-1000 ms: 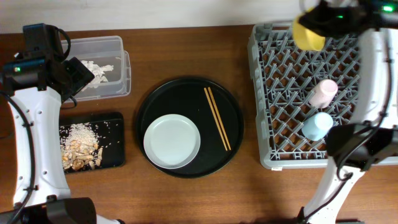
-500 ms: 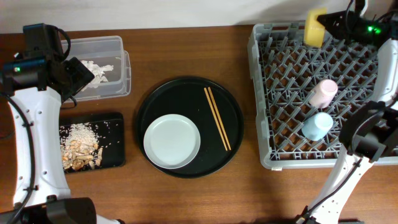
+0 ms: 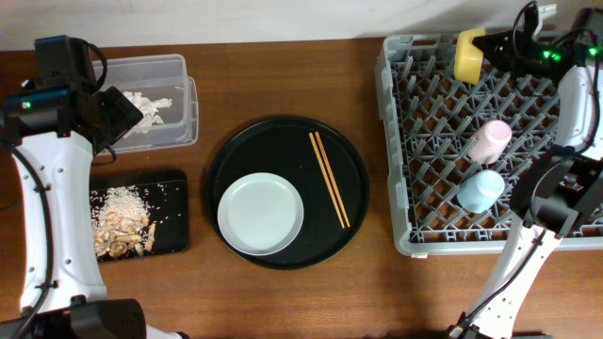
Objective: Sort waste into correct bins and load items into the dishwasher rack
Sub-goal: 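Carry the yellow bowl to the rack's far corner and place it inverted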
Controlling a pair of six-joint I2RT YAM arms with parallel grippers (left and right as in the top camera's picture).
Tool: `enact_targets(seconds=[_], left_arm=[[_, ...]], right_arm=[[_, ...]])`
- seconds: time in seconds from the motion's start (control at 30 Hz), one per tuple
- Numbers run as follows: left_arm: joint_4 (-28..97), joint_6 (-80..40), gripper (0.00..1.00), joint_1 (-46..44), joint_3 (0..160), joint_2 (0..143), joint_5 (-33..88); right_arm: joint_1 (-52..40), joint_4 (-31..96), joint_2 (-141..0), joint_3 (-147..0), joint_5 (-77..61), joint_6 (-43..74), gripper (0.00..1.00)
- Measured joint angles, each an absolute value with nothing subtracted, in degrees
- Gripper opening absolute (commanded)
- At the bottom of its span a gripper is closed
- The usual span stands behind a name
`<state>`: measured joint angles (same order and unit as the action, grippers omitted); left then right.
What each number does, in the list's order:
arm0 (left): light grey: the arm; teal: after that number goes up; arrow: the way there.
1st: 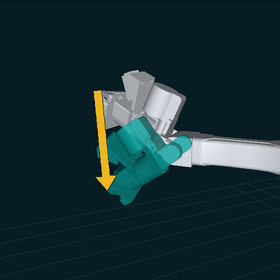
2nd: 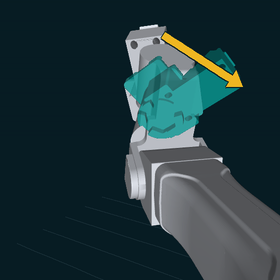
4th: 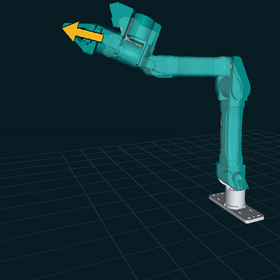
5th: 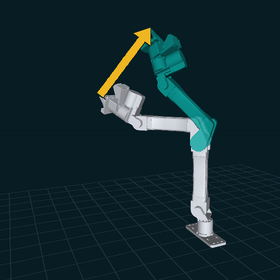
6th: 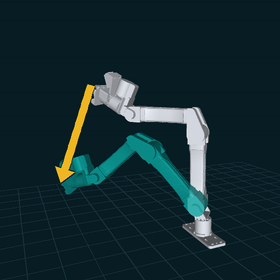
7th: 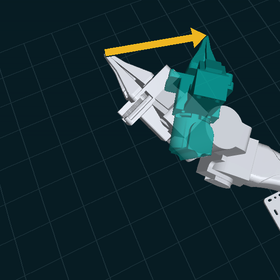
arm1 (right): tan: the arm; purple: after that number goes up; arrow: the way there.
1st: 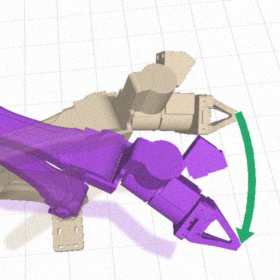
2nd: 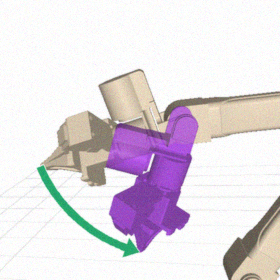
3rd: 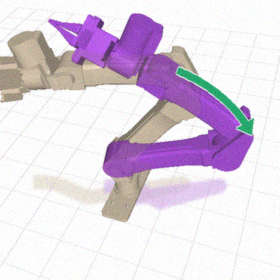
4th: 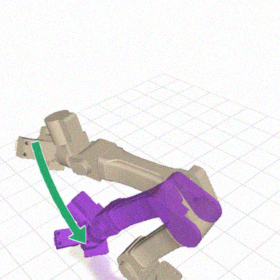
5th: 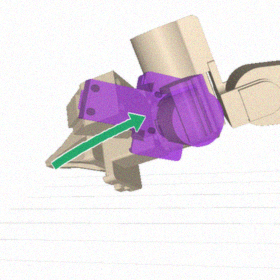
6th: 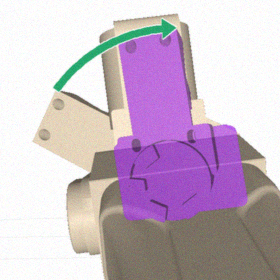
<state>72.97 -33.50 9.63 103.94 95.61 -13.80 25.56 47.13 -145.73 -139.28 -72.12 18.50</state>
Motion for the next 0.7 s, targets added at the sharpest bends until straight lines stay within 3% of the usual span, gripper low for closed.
enact_targets(seconds=[0.17, 0.4, 0.67, 0.7], left_arm=[[73.0, -33.5, 0.99, 9.6, 103.9, 95.6, -13.8], [73.0, -33.5, 0.99, 9.6, 103.9, 95.6, -13.8], [73.0, -33.5, 0.99, 9.6, 103.9, 95.6, -13.8], [73.0, -33.5, 0.99, 9.6, 103.9, 95.6, -13.8]], right_arm=[[27.2, 47.2, -145.7, -139.3, -72.3, 19.9, 0.06], [29.6, 51.9, -145.9, -139.3, -67.6, 21.1, 0.22], [32.1, 62.4, -143.4, -139.7, -50.3, 20.6, 0.61], [32.5, 64.5, -142.5, -140.4, -46.6, 20.9, 0.61]])
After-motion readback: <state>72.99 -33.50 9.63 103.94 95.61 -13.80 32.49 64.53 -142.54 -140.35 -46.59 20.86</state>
